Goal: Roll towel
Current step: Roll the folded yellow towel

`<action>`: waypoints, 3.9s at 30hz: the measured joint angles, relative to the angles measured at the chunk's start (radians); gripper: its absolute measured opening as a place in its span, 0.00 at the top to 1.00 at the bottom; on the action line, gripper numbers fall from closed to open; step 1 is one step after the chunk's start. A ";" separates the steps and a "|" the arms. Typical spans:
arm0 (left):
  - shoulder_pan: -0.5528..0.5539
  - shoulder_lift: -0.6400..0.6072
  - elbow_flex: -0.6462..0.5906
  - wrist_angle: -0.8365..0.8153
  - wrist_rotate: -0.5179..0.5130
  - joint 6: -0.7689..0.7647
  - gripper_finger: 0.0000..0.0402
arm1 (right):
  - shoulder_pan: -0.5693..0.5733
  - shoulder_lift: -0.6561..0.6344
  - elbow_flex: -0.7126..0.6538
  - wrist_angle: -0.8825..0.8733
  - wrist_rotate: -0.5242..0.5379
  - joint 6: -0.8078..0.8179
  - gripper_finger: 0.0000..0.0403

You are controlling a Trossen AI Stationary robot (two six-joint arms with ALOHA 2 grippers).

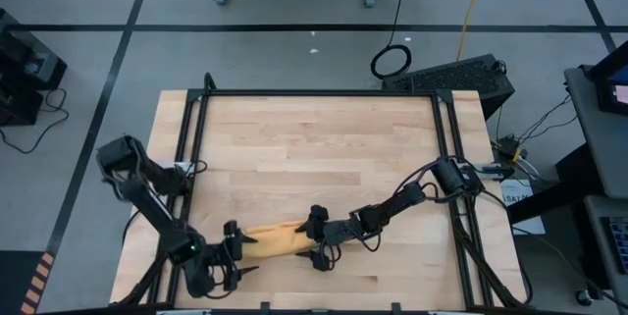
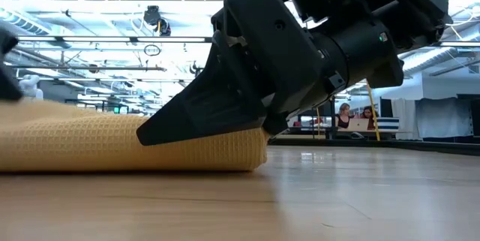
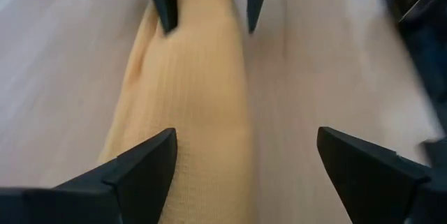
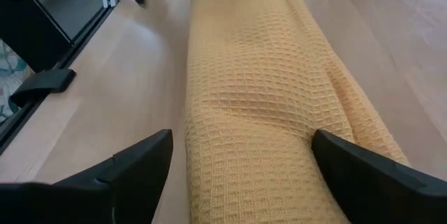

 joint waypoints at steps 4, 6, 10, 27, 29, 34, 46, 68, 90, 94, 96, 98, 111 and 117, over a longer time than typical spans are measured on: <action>-0.003 0.092 0.017 -0.016 -0.005 -0.022 0.13 | -0.002 0.000 -0.001 0.000 0.000 0.001 0.16; -0.003 0.118 0.026 -0.019 -0.006 -0.007 0.13 | -0.002 0.001 -0.001 0.000 0.000 0.006 0.16; -0.003 0.134 0.038 -0.046 -0.016 0.014 0.13 | -0.003 0.001 -0.001 -0.009 0.001 0.031 0.16; -0.116 0.124 0.084 -0.312 -0.235 -0.184 0.06 | -0.007 0.001 -0.001 -0.017 0.005 0.053 0.16; -0.134 0.124 0.084 -0.335 -0.299 -0.228 0.02 | -0.007 0.001 -0.001 -0.018 0.005 0.053 0.16; -0.136 0.132 0.084 -0.346 -0.277 -0.288 0.02 | -0.006 0.001 -0.002 -0.017 0.005 0.053 0.16; -0.047 0.203 0.084 -0.343 -0.169 -0.339 0.02 | -0.006 0.001 -0.002 -0.017 0.006 0.049 0.16; -0.137 0.167 0.116 -0.431 -0.228 -0.287 0.23 | -0.005 0.000 -0.002 -0.027 0.011 0.071 0.16; -0.096 0.255 0.097 -0.352 -0.223 -0.207 0.03 | -0.006 0.000 -0.002 -0.027 0.011 0.071 0.16; -0.070 0.254 0.097 -0.349 -0.175 -0.210 0.02 | -0.003 0.001 -0.002 -0.028 0.011 0.041 0.16; -0.067 0.253 0.098 -0.348 -0.158 -0.221 0.04 | 0.007 -0.002 -0.003 -0.032 0.037 -0.013 0.16; -0.066 0.253 0.098 -0.349 -0.147 -0.237 0.07 | 0.025 -0.018 -0.005 -0.060 0.095 -0.087 0.16; -0.088 0.253 0.097 -0.355 -0.129 -0.323 0.34 | 0.158 -0.206 -0.006 -0.341 0.330 -0.262 0.16; -0.088 0.253 0.098 -0.355 -0.122 -0.338 0.35 | 0.185 -0.163 -0.005 -0.303 0.448 -0.258 0.16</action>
